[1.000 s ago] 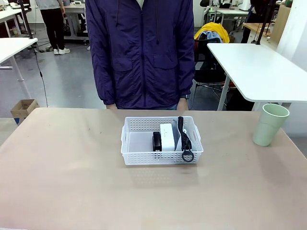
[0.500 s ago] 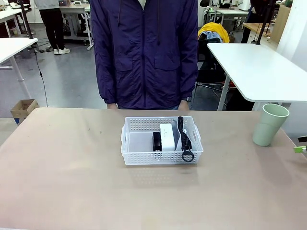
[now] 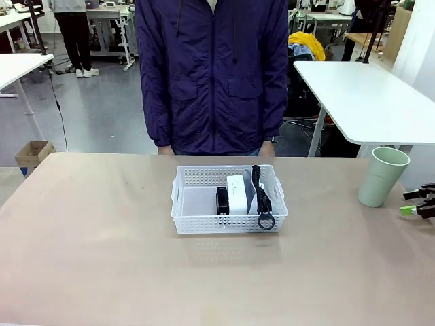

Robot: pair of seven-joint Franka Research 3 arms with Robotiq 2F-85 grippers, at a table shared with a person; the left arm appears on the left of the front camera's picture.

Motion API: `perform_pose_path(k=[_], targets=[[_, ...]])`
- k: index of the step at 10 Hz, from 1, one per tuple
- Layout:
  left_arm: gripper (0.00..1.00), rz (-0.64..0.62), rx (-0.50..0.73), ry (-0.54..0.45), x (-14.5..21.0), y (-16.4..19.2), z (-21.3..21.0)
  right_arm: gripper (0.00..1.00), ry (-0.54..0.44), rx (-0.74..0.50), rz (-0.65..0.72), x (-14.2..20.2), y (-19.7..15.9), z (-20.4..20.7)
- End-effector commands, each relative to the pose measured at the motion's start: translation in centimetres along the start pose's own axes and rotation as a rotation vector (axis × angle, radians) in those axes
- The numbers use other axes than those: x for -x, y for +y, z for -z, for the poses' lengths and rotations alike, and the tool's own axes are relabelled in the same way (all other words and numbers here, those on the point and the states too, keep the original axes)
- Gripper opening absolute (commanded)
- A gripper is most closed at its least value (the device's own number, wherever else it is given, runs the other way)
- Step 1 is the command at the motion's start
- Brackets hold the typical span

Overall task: Efficiently arrange items inside the basket to fit them all.
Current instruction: Pick up the Reusable plastic cup and place it inside the Organizing basket.

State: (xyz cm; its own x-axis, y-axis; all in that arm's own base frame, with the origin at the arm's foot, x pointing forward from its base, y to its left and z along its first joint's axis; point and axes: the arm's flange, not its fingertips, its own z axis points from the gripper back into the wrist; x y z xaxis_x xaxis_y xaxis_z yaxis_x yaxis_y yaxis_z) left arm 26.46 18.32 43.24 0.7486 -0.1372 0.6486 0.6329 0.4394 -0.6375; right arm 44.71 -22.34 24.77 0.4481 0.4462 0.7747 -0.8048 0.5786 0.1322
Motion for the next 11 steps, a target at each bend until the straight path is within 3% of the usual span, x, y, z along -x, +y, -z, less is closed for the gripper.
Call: perform_pose_path(k=[1,7,11], targets=[[0.97,0.022,0.01,-0.009,0.1,-0.1,0.0,1.0,-0.037,-0.017,-0.12,-0.4,-1.0,1.3],[0.97,0.022,0.01,-0.009,0.1,-0.1,0.0,1.0,-0.124,-0.078,-0.256,-1.7,-1.4,5.1],[0.97,0.022,0.01,-0.009,0.1,-0.1,0.0,1.0,-0.314,-0.159,-0.169,-1.8,-1.8,5.3]])
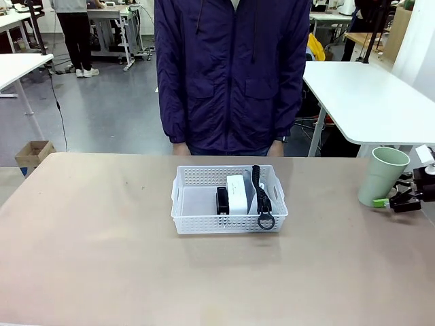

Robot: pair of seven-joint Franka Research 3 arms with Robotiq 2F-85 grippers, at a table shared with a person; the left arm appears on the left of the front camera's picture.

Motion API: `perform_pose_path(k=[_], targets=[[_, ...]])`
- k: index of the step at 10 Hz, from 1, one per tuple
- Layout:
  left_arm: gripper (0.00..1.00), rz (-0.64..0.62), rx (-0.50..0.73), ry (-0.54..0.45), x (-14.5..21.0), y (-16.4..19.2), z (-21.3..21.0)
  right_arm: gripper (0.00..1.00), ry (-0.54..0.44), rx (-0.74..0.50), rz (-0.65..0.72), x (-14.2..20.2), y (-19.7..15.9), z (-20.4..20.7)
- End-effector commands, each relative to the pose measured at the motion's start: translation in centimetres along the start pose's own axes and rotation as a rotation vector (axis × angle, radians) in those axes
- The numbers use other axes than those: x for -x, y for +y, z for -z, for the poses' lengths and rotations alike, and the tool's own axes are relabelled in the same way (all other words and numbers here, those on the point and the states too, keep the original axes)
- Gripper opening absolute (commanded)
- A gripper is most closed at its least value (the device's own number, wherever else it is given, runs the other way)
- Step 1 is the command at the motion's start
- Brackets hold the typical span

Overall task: Efficiently arrange items inside the basket to fit them all.
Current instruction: Pick up the Reusable plastic cup and place it inside the Organizing basket.

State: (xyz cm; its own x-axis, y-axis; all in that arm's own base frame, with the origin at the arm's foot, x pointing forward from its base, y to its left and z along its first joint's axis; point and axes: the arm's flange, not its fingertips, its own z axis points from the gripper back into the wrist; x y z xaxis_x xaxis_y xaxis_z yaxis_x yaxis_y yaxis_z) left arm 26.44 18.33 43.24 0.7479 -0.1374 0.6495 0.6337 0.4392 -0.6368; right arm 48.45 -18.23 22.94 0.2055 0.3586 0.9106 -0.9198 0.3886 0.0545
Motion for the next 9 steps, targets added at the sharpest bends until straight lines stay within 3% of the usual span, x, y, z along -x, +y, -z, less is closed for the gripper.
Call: perform_pose_path(k=[1,3,9], targets=[[0.97,0.021,0.01,-0.009,0.06,-0.14,-0.03,1.0,-0.149,-0.004,0.037,0.4,-0.99,-0.52],[0.97,0.021,0.01,-0.009,0.06,-0.14,-0.03,1.0,-0.245,-0.044,0.073,0.23,-1.14,-0.85],[0.97,0.021,0.01,-0.009,0.06,-0.14,-0.03,1.0,-0.311,-0.06,0.142,-0.07,-1.37,-0.83]])
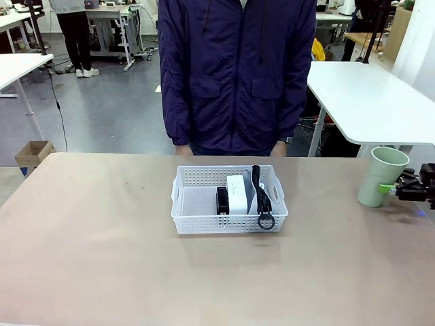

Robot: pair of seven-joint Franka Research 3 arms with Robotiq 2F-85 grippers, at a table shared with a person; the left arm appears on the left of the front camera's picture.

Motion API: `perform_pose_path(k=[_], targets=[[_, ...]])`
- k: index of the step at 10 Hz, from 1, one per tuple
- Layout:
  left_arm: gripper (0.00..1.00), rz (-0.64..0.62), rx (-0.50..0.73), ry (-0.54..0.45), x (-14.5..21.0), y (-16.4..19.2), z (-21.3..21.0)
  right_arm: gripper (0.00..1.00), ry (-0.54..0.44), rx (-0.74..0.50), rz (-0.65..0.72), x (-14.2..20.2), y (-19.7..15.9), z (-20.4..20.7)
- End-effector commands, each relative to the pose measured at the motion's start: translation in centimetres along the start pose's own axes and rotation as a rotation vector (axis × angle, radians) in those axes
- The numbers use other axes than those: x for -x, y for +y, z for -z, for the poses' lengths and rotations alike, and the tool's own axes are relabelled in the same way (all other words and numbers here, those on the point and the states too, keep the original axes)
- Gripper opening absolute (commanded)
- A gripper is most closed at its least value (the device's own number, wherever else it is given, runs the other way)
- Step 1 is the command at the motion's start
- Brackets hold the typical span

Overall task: Efficiently arrange items inside the basket to fit them all.
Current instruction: Pick up the Reusable plastic cup and place it inside the Organizing basket.

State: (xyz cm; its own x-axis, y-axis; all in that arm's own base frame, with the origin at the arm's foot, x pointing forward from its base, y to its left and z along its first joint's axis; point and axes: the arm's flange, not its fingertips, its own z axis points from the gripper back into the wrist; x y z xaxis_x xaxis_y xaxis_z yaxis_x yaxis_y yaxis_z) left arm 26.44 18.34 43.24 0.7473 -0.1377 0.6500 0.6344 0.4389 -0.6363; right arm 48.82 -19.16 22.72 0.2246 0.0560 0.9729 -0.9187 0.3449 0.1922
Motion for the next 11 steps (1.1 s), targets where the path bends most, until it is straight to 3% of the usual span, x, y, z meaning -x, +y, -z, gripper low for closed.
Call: perform_pose_path(k=[1,2,3,4,6,7,8,9,10,11], targets=[[0.97,0.02,0.01,-0.009,0.1,-0.1,0.0,1.0,-0.026,0.015,0.016,-0.7,-0.6,-0.2],[0.97,0.02,0.01,-0.009,0.1,-0.1,0.0,0.54,-0.014,-0.003,0.036,-0.7,-0.5,-0.3],[0.97,0.02,0.01,-0.009,0.1,-0.1,0.0,0.42,-0.005,-0.012,0.025,-0.8,-0.5,-0.3],[0.97,0.02,0.01,-0.009,0.1,-0.1,0.0,0.0,-0.003,-0.01,0.022,-0.8,-0.4,-0.3],[0.97,0.02,0.01,-0.009,0.1,-0.1,0.0,0.0,0.016,-0.006,0.015,-0.9,-0.3,-0.3],[0.97,0.02,0.01,-0.009,0.1,-0.1,0.0,0.29,0.027,-0.001,0.007,-1.3,0.0,-0.2],[0.97,0.02,0.01,-0.009,0.1,-0.1,0.0,0.28,0.023,-0.01,-0.001,-2.7,0.8,-0.4],[0.97,0.02,0.01,-0.009,0.1,-0.1,0.0,0.0,0.077,0.016,-0.012,-6.2,2.8,-0.4],[0.97,0.02,0.01,-0.009,0.1,-0.1,0.0,0.28,0.119,0.026,0.022,-10.7,6.0,-0.2],[0.97,0.02,0.01,-0.009,0.1,-0.1,0.0,0.0,0.154,-0.009,0.018,-13.4,9.0,0.2]])
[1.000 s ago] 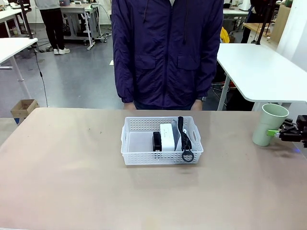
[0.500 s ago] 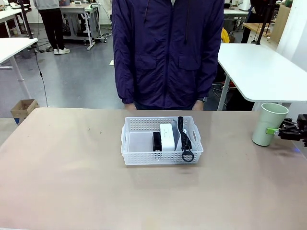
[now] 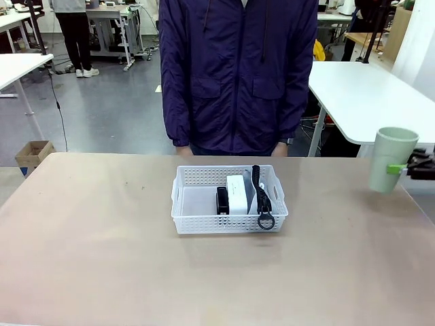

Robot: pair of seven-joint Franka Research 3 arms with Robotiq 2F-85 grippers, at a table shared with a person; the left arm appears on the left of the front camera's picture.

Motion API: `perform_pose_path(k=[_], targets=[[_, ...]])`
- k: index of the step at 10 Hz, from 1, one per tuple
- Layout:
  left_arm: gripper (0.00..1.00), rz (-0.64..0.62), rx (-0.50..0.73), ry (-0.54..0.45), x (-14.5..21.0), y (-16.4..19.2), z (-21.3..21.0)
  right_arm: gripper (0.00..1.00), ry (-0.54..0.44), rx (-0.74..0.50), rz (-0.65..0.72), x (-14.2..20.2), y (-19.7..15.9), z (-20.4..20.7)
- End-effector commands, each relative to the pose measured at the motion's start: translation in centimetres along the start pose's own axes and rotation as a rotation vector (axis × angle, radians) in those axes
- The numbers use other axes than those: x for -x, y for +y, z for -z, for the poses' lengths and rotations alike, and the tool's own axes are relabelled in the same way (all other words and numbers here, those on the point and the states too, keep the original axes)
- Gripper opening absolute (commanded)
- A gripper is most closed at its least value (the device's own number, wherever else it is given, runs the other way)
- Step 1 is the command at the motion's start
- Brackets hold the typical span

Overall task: Efficiently arrange items inside the basket to fit them all.
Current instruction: Pick up the Reusable plastic cup and place it inside the Organizing basket.

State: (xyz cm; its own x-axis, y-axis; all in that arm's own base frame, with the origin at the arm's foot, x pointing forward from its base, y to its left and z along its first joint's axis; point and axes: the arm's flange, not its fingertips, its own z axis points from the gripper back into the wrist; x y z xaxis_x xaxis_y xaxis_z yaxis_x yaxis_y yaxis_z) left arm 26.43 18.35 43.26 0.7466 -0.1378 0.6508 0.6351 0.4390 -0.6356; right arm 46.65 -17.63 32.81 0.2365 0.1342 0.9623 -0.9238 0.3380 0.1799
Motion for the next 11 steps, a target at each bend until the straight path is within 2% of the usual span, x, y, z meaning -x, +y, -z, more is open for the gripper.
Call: perform_pose_path(k=[1,2,3,4,5,6,7,11], targets=[[0.97,0.019,0.01,-0.009,0.1,-0.1,0.0,0.0,0.112,-0.065,0.04,-5.7,7.4,0.9],[0.97,0.019,0.01,-0.009,0.1,-0.1,0.0,0.0,0.153,-0.063,0.032,-6.6,10.2,1.0],[0.97,0.019,0.01,-0.009,0.1,-0.1,0.0,0.27,0.171,-0.072,-0.043,-6.9,13.7,0.9],[0.97,0.019,0.01,-0.009,0.1,-0.1,0.0,0.27,0.194,-0.091,-0.055,-6.9,15.9,0.9],[0.97,0.019,0.01,-0.009,0.1,-0.1,0.0,0.0,0.199,-0.057,-0.042,-6.6,16.5,1.1],[0.97,0.019,0.01,-0.009,0.1,-0.1,0.0,0.28,0.241,-0.045,-0.001,-6.3,16.1,1.0],[0.97,0.019,0.01,-0.009,0.1,-0.1,0.0,0.28,0.179,-0.103,-0.065,-6.8,15.8,1.0],[0.97,0.019,0.01,-0.009,0.1,-0.1,0.0,0.28,0.179,-0.103,-0.065,-6.8,15.8,1.0]])
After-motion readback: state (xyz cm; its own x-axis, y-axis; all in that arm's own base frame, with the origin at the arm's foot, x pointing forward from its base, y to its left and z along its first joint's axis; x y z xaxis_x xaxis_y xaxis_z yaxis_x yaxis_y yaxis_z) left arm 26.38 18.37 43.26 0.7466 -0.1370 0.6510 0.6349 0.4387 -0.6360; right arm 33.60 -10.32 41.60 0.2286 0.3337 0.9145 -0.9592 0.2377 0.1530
